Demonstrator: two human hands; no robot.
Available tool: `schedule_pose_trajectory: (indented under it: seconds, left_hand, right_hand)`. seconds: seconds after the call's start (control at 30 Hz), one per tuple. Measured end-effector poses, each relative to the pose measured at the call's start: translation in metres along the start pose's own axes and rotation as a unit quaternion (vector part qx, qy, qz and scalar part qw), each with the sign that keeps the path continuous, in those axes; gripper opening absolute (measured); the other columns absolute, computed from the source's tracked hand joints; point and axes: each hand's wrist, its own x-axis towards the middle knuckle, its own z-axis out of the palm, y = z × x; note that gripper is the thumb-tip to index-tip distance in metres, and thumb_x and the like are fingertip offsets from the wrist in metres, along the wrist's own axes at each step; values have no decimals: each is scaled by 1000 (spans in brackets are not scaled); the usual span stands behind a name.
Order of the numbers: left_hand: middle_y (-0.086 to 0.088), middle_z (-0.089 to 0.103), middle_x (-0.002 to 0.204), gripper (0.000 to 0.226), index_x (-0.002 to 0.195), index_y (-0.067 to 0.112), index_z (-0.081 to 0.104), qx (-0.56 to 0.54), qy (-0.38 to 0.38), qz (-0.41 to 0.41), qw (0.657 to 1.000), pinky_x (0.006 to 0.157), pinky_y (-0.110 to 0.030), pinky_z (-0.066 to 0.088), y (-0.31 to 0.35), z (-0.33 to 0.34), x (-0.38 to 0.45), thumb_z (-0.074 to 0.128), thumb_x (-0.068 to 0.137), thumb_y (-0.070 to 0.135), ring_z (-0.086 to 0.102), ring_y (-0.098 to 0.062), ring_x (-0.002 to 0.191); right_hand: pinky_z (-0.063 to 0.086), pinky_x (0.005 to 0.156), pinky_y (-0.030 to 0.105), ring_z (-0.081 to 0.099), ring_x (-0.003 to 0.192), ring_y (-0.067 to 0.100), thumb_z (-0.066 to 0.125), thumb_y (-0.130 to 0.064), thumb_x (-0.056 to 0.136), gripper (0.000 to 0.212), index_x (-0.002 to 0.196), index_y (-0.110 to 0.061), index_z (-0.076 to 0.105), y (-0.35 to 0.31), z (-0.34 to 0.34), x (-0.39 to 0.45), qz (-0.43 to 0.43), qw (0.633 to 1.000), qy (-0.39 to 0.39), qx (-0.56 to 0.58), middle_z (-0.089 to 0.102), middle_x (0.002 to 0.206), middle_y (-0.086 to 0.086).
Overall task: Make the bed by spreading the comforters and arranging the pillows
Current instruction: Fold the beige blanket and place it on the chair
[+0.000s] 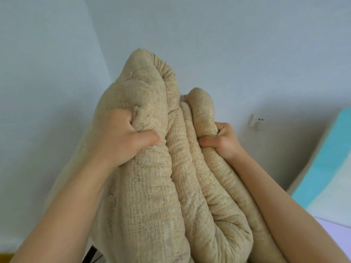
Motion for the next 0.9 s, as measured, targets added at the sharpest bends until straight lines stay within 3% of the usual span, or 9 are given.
schedule_pose_trajectory:
  seconds: [0.07, 0.17, 0.37, 0.43, 0.47, 0.53, 0.63, 0.73, 0.9]
  left_hand:
    - [1, 38, 45, 30, 38, 9, 44, 22, -11, -33, 999, 45, -24, 26, -22, 10, 34, 67, 36, 28, 36, -16, 46]
    - [7, 31, 41, 35, 35, 18, 31, 47, -16, -59, 997, 44, -24, 22, -65, 32, 86, 64, 46, 21, 33, -16, 46]
    - [-6, 37, 55, 43, 48, 14, 33, 72, -85, -180, 977, 50, -28, 27, -171, 103, 177, 70, 69, 11, 39, -19, 54]
    - [-1, 36, 54, 44, 50, 16, 31, 92, -104, -224, 965, 47, -26, 25, -207, 127, 198, 68, 73, 12, 38, -15, 52]
    - [1, 37, 55, 43, 51, 16, 32, 104, -123, -245, 956, 48, -25, 25, -224, 140, 207, 68, 74, 14, 37, -13, 51]
    - [2, 34, 53, 46, 48, 16, 29, 105, -159, -265, 945, 48, -25, 23, -251, 164, 219, 68, 74, 15, 35, -12, 50]
    - [2, 29, 49, 53, 43, 18, 24, 89, -197, -271, 938, 47, -28, 19, -278, 193, 233, 69, 71, 13, 30, -13, 47]
    - [2, 29, 49, 53, 43, 18, 25, 79, -175, -279, 941, 48, -29, 20, -293, 205, 250, 70, 70, 15, 32, -17, 49]
    - [-1, 46, 58, 33, 57, 12, 46, 62, -224, -287, 929, 57, -30, 34, -316, 233, 263, 70, 73, 28, 46, -17, 61]
  right_hand:
    - [47, 39, 13, 57, 37, 0, 63, 17, 70, 31, 54, -8, 53, 22, 2, 40, 17, 1000, -2, 14, 59, 37, -11]
    - [49, 41, 14, 61, 40, 1, 63, 17, 69, 31, 54, -9, 57, 66, 4, 97, 50, 998, 1, 30, 63, 41, -11]
    - [48, 42, 13, 61, 42, -2, 63, 10, 73, 27, 60, -14, 59, 174, 3, 192, 184, 982, 43, -23, 64, 42, -14]
    - [55, 56, 17, 66, 60, 11, 65, 3, 73, 12, 70, -9, 64, 207, 0, 212, 228, 969, 60, -66, 68, 59, -4]
    - [58, 68, 26, 66, 72, 21, 66, -1, 73, 7, 79, -5, 66, 224, -1, 220, 254, 960, 66, -97, 69, 71, 5]
    - [55, 81, 41, 64, 86, 31, 66, -8, 74, 20, 91, 1, 66, 247, -7, 228, 301, 938, 68, -160, 68, 86, 16]
    - [53, 80, 43, 61, 84, 32, 65, -13, 76, 25, 94, 3, 66, 270, -15, 238, 333, 914, 62, -224, 64, 84, 14]
    - [51, 75, 39, 56, 78, 26, 65, -16, 77, 28, 94, 7, 65, 285, -20, 257, 321, 909, 50, -262, 63, 83, 16]
    - [43, 68, 34, 55, 82, 28, 59, -30, 82, 24, 89, -7, 59, 322, -33, 276, 363, 871, 47, -328, 61, 88, 11]
